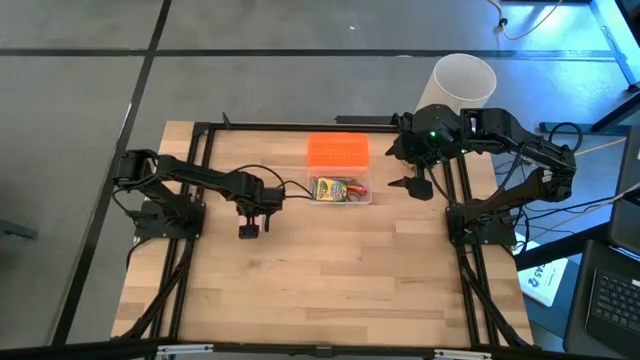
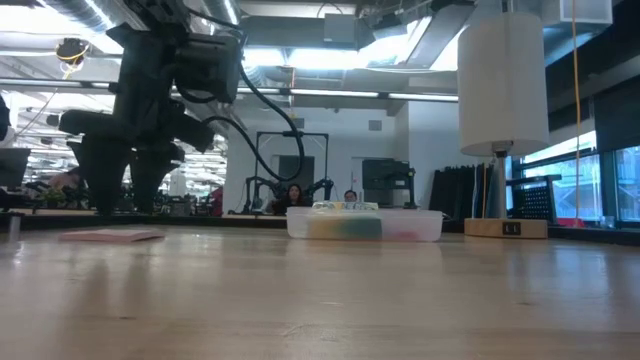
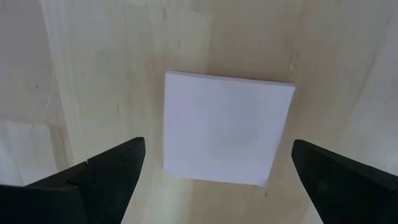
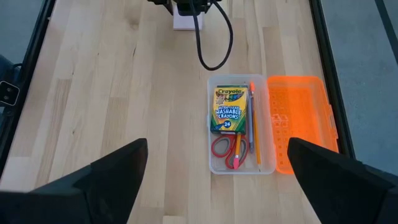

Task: Pack school essentials
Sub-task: Put the pink sticky notes into the orange supply box

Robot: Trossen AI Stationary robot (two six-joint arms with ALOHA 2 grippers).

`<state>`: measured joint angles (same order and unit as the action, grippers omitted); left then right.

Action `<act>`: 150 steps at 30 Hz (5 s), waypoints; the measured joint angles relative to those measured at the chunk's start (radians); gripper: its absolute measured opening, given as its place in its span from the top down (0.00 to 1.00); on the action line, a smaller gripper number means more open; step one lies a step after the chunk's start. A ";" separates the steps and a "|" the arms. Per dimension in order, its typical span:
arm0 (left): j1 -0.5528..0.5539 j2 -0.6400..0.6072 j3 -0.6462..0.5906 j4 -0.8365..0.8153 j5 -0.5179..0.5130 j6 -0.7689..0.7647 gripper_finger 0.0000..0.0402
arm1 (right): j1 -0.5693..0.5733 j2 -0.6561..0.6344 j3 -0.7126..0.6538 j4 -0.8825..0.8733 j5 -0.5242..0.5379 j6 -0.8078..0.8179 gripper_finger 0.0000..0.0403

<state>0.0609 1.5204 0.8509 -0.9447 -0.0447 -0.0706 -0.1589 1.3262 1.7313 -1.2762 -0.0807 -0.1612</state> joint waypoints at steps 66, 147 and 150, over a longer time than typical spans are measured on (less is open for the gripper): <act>-0.031 -0.001 -0.148 0.214 -0.003 -0.009 0.01 | 0.000 0.000 0.000 0.000 0.000 0.000 0.04; 0.147 0.021 0.268 0.664 0.040 0.246 0.30 | 0.000 0.000 0.000 0.000 0.000 0.000 0.04; 0.146 0.038 0.269 0.703 0.065 0.248 0.30 | 0.000 0.000 0.000 0.001 0.000 0.000 0.04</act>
<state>0.2070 1.5583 1.1194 -0.2417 0.0205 0.1777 -0.1585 1.3262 1.7317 -1.2755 -0.0807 -0.1608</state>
